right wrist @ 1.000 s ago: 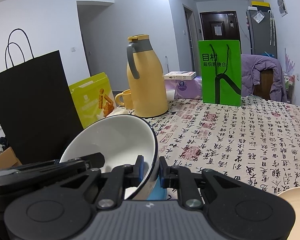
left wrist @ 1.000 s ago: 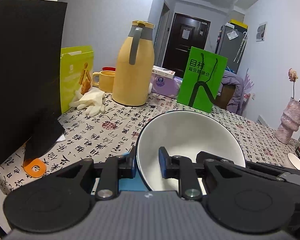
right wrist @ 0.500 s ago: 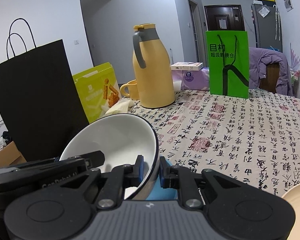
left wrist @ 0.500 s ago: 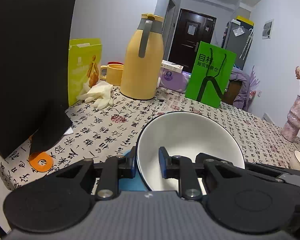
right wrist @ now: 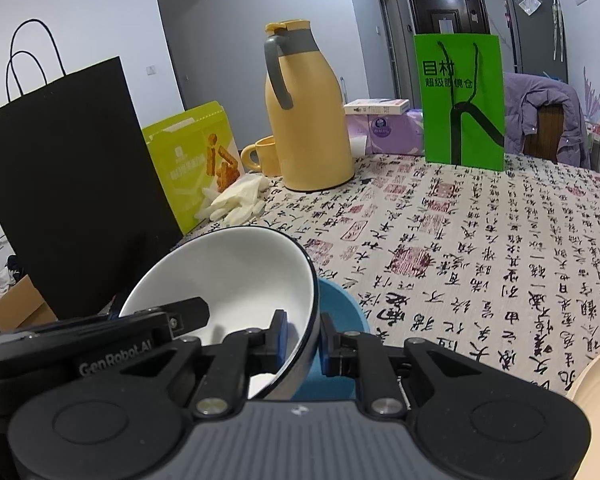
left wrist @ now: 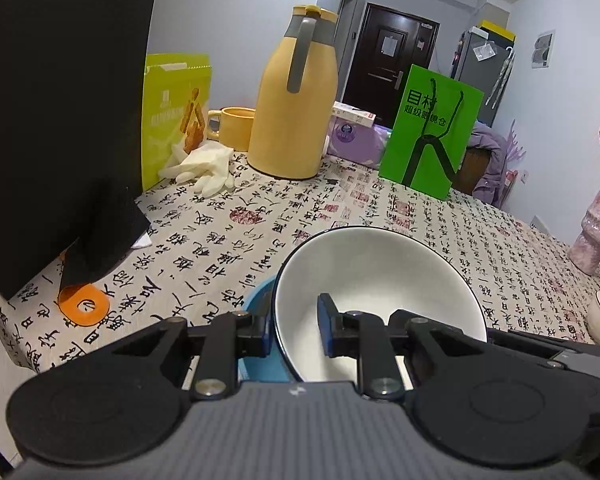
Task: Organize plates and bowls
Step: 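Lower the held white bowl into the blue bowl with both grippers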
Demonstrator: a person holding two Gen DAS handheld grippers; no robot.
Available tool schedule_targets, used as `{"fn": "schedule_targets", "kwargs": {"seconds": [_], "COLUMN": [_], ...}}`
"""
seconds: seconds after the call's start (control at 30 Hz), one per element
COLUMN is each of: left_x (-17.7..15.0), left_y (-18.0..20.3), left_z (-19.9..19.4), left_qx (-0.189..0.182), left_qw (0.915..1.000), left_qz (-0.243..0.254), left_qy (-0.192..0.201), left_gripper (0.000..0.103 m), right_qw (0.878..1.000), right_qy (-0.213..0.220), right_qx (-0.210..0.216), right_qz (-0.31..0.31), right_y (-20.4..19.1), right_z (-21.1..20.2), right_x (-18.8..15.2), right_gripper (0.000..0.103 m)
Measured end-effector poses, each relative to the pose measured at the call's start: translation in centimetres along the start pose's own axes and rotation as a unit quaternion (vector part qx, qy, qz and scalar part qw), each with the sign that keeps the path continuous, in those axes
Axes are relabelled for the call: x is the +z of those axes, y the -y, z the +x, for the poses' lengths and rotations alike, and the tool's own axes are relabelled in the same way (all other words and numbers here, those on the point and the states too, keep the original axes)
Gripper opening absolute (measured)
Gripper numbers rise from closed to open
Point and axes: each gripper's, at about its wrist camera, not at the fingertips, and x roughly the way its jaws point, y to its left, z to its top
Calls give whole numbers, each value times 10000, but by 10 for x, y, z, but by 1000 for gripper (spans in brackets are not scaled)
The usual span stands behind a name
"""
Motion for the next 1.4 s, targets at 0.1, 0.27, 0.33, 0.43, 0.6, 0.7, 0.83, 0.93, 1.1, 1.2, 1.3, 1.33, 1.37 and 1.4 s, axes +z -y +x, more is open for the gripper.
{"fn": "schedule_targets", "kwargs": {"seconds": [0.1,0.27,0.33,0.43,0.6,0.7,0.83,0.93,1.1,1.2,1.3,1.33,1.37,1.4], "left_x": [-2,-5,-6,-8,-10,-10,-10,-10,-10,-10,-10,-10,-9,-9], "left_y": [-1,-3,-3,-4,-5,-5,-5,-6,-9,-10,-11,-11,-12,-12], "left_z": [3,7,9,12,17,17,17,17,17,17,18,18,17,17], "left_qx": [4,1,11,12,-6,-7,-14,-43,-79,-16,23,32,38,52], "left_qw": [10000,9999,9998,9997,9994,9994,9994,9994,9993,9993,9993,9993,9993,9993], "left_qz": [-1,-11,-1,-3,-15,-20,-40,-59,-106,-122,-136,-137,-139,-133], "left_qy": [-64,-159,-195,-262,-342,-341,-347,-348,-352,-353,-359,-354,-354,-354], "left_gripper": [21,21,21,21,21,21,21,21,21,16,12,12,12,12], "right_qw": [10000,9998,9998,9997,9996,9997,9997,9996,9995,9993,9991,9990,9989,9988], "right_qy": [-61,-155,-184,-228,-251,-241,-241,-261,-293,-333,-371,-382,-396,-402], "right_qx": [8,19,19,9,-30,-40,-60,-75,-65,-62,-73,-97,-110,-116], "right_qz": [37,87,93,103,91,71,-7,-76,-116,-169,-188,-206,-228,-239], "right_y": [1,3,4,5,6,6,3,1,1,0,0,0,0,0], "right_z": [3,8,10,13,16,16,16,16,16,17,19,19,20,21], "right_x": [-3,-6,-7,-7,-10,-10,-11,-10,-9,-8,-6,-6,-5,-5], "right_gripper": [16,16,16,16,16,16,16,16,17,17,17,17,17,17]}}
